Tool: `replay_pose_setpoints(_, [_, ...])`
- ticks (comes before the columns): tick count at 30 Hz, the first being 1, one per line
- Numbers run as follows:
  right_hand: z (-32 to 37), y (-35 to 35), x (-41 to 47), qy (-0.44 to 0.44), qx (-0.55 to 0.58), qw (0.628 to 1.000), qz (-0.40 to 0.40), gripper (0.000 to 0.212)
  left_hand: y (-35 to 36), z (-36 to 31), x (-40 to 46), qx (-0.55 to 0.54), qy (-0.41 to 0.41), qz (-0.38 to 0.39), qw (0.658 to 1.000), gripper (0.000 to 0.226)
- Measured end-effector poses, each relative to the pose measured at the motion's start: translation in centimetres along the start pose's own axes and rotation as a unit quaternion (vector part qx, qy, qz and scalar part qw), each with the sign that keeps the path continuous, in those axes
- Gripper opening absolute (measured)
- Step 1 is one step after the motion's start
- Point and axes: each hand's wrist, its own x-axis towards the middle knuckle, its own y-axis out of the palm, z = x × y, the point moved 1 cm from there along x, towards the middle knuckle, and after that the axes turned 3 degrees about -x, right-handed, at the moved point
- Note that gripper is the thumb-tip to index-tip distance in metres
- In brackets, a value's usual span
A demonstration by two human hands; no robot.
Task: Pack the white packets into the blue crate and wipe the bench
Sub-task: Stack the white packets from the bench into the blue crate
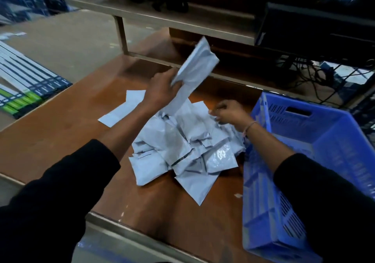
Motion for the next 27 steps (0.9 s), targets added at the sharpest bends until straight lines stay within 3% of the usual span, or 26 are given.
replay_pose_setpoints(2, [0.6,2.4,-0.2,0.006,-0.053,0.998,0.026,0.053,-0.4,0.1,-0.4,-0.037,-0.047,0.01,0.998,0.036])
replay_pose_setpoints(7, [2.6,6.9,-0.6,-0.014,-0.209,0.978,-0.003,0.079,-0.6,0.5,-2.4,-0.086,-0.154,0.062,0.982,0.043])
replay_pose_setpoints(10, [3.4,7.7,-1.1,-0.026,-0.239,0.971,0.004,0.064,-0.5,0.8,-3.8,-0.085,-0.196,0.074,0.974,0.046])
replay_pose_setpoints(13, [3.1,7.1,-0.9,-0.019,-0.216,0.976,-0.003,0.041,-0.5,1.0,-4.4,-0.101,-0.237,0.076,0.963,0.045])
replay_pose_setpoints(16, [2.3,4.9,-0.3,0.015,-0.146,0.989,-0.03,0.048,-0.3,1.0,-4.4,-0.139,-0.285,0.073,0.946,0.047])
replay_pose_setpoints(18, [2.0,2.7,-0.3,0.029,-0.073,0.996,-0.035,0.041,0.1,0.9,-4.5,-0.161,-0.301,0.066,0.938,0.046])
replay_pose_setpoints(22, [2.4,-2.3,-1.7,-0.005,-0.015,0.995,-0.094,0.05,1.9,-0.4,-4.5,-0.199,-0.324,0.065,0.923,0.042])
replay_pose_setpoints(25, [2.9,-3.7,-3.8,-0.078,0.029,0.993,-0.089,0.059,3.8,-2.9,-4.2,-0.292,-0.376,0.069,0.877,0.029])
replay_pose_setpoints(27, [3.0,-3.4,-5.1,-0.124,-0.009,0.989,-0.083,0.059,5.3,-4.2,-3.6,-0.359,-0.405,0.078,0.837,0.036])
